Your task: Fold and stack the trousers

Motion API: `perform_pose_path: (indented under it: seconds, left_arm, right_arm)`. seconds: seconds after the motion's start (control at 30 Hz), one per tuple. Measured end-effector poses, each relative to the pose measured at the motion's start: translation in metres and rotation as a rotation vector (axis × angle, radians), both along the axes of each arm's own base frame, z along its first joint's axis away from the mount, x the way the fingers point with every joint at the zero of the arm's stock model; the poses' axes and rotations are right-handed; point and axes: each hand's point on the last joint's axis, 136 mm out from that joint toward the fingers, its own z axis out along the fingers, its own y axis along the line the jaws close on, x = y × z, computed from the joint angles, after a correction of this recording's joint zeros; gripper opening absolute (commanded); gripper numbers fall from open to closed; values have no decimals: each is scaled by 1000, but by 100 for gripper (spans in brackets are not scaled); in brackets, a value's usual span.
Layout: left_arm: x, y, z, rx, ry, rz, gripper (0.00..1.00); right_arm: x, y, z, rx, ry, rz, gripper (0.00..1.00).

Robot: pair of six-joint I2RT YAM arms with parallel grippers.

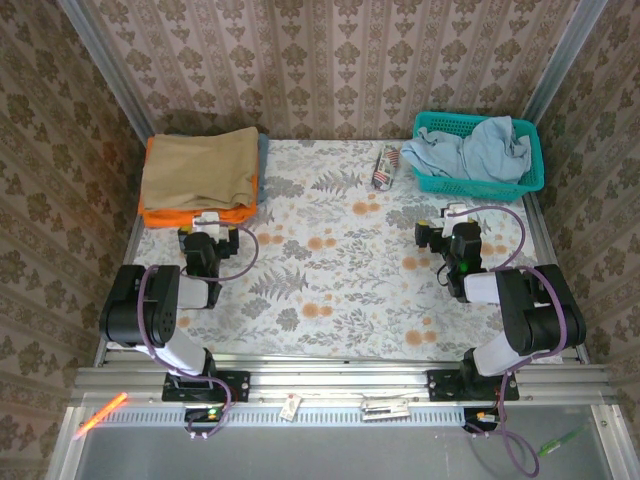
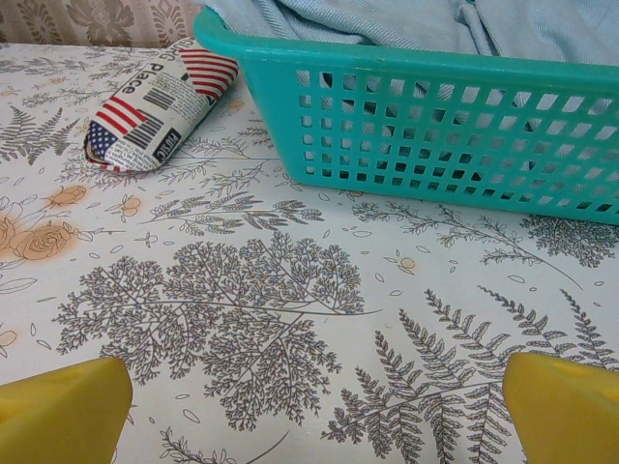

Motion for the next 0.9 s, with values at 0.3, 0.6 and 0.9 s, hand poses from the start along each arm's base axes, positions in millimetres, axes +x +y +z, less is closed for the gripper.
perform_pose_path:
  seconds: [0.3,0.6,0.9]
  left_arm:
    - [0,9,-4,-8,20,30,100]
    - [-10,4,27,54,-21,100,100]
    - [-69,-26,230,-227,-318,162,100]
  right_arm:
    - [0,-7,0,9,1,-18,100]
    - [-8,-1,20,-21,36,-50,100]
    - [-33,48,261,141,-274,-31,100]
